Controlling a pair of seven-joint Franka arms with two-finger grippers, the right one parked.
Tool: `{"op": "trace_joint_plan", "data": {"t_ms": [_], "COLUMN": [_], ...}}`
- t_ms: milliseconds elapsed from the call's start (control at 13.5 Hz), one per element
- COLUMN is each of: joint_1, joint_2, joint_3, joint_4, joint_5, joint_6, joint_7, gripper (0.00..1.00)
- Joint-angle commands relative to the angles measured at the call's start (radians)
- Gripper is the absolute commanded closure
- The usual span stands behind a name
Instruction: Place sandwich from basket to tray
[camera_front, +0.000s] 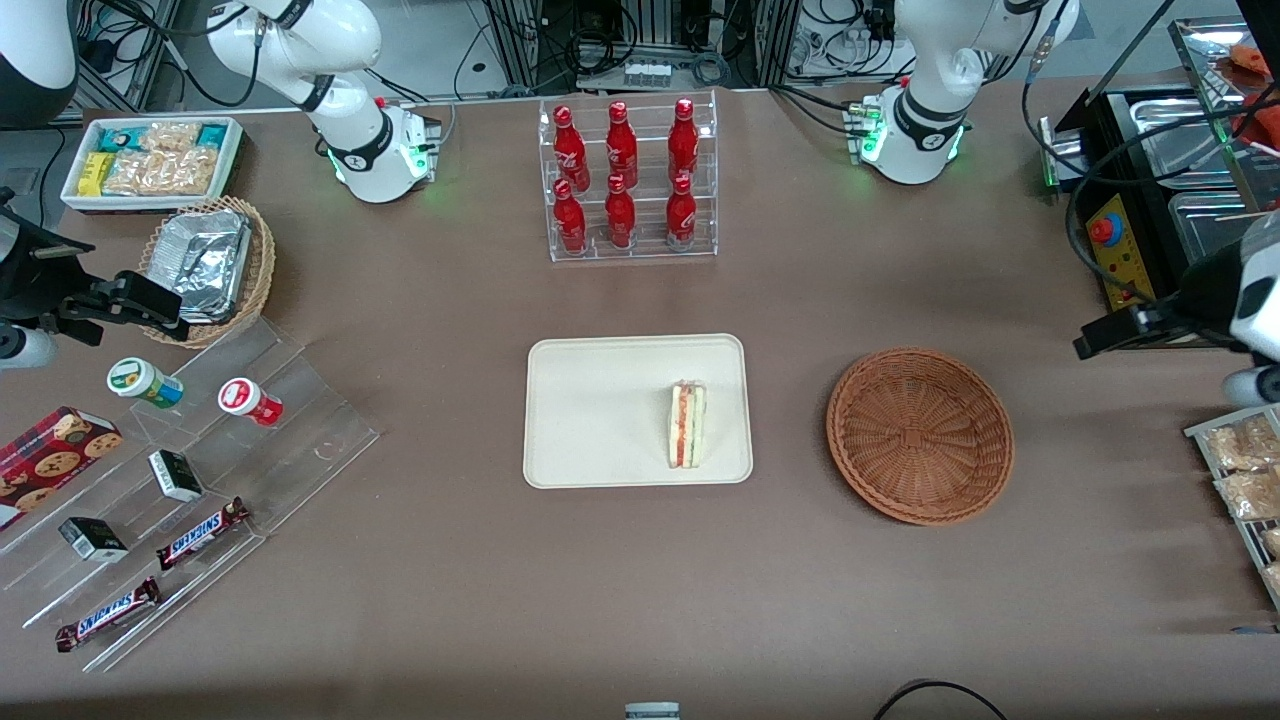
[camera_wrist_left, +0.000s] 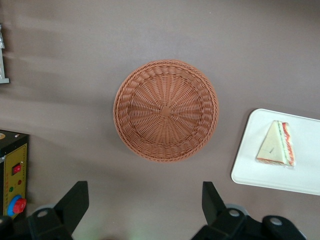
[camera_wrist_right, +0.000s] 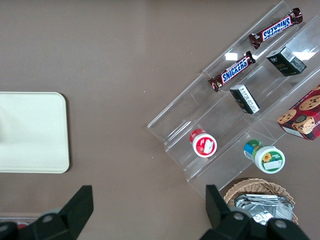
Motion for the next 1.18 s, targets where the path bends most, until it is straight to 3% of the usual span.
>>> {"op": "trace_joint_plan", "data": {"t_ms": [0,295,591,1108], "joint_1": [0.104,0.243,0.314,0.341], "joint_2": [-0.041,-0.063,-0.089,-0.127], "joint_3": [-0.110,-0.311,-0.419,-0.424], "joint_4": [-0.008,-0.012,-0.019,-0.079], "joint_5": [-0.002,0.070,0.113,0.119], "joint_6": [-0.041,-0.070,-0.111,-0.131], "joint_7": [0.029,0.083,0.055,0.051], "gripper": [0.00,0.00,0.00,0.00]}}
